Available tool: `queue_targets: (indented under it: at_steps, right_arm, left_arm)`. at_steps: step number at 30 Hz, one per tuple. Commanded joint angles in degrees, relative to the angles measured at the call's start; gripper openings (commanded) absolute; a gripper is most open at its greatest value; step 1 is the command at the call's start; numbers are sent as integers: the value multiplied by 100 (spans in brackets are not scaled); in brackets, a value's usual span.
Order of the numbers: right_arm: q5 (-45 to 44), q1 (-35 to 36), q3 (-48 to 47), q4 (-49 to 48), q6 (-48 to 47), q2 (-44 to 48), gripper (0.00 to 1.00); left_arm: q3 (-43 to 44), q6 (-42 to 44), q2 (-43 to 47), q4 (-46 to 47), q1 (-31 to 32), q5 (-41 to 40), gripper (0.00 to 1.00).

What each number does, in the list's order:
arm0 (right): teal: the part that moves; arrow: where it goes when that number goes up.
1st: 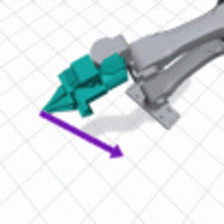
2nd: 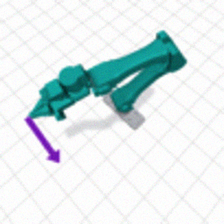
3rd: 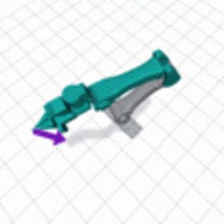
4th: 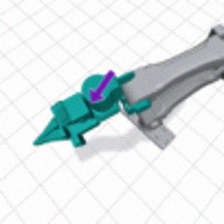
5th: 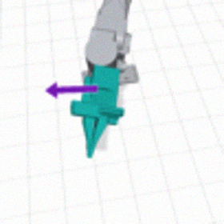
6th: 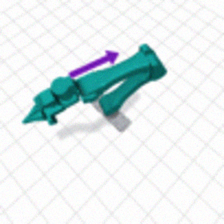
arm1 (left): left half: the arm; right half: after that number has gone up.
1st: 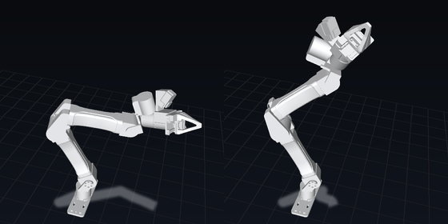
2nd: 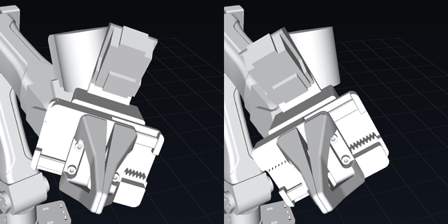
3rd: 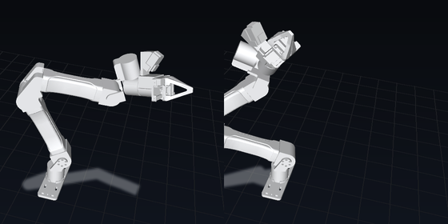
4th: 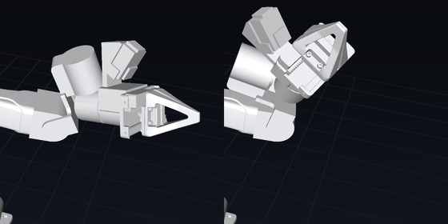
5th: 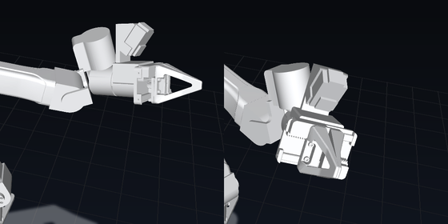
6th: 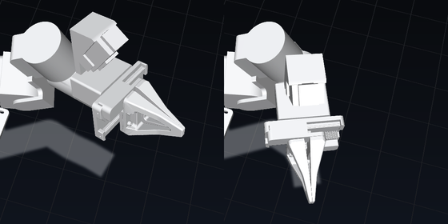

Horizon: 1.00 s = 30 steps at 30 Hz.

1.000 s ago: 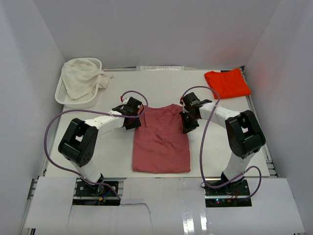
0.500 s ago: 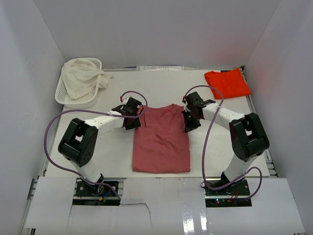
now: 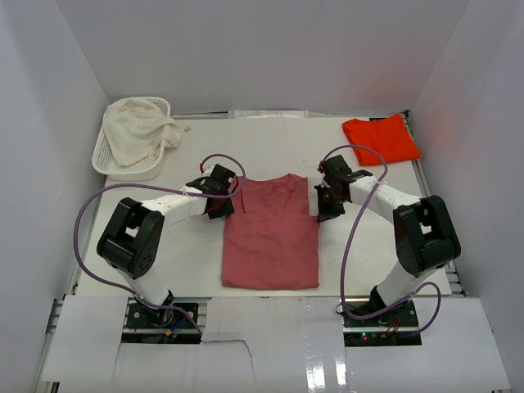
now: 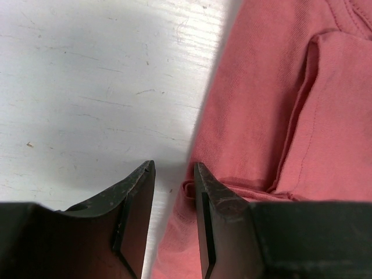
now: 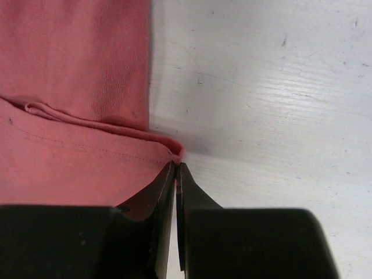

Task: Fold and stack the t-shirts
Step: Fold the folded rectangular tshirt in 1/3 of the way

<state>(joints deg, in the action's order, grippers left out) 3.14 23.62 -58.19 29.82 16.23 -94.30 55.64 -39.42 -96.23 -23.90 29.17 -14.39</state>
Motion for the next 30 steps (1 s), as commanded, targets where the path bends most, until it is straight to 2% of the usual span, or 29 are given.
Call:
queue_targets:
  at_steps: [1, 5, 10, 12, 13, 18, 20, 21, 22, 24, 30]
  right_arm:
    - [-138, -94, 45, -126, 38, 0, 8]
    - [-59, -94, -51, -179, -32, -53, 14]
    - [-68, -94, -463, -152, -111, -44, 16]
    - [20, -94, -613, -170, -198, -62, 22]
    - [3, -94, -736, -161, -216, -62, 32]
    - [-103, -94, -782, -170, -270, 359, 41]
    - [45, -94, -485, -135, -208, 753, 44]
    - [203, -94, -334, -126, -190, 895, 45]
    - [362, -94, -176, -109, -164, 1018, 45]
    - [713, -94, 393, -4, -103, 1439, 46]
    - [1645, -85, 1933, -91, 372, 2933, 48]
  left_arm:
    - [-62, 31, 297, 52, -60, -2, 44]
    - [-71, 31, 306, 52, -87, -2, 44]
    - [-9, 48, 350, 17, -113, -20, 44]
    - [61, 57, 385, -27, -131, -37, 44]
    - [122, 57, 420, -79, -157, -72, 44]
    - [377, 31, 726, -526, -236, -221, 46]
    - [378, 5, 973, -685, -254, -187, 48]
    - [308, -30, 1122, -773, -262, -143, 58]
    - [238, -74, 1454, -913, -263, -56, 62]
    - [-121, -127, 1990, -1037, -271, 346, 65]
    - [-1422, -654, 3371, -1204, -263, 1419, 66]
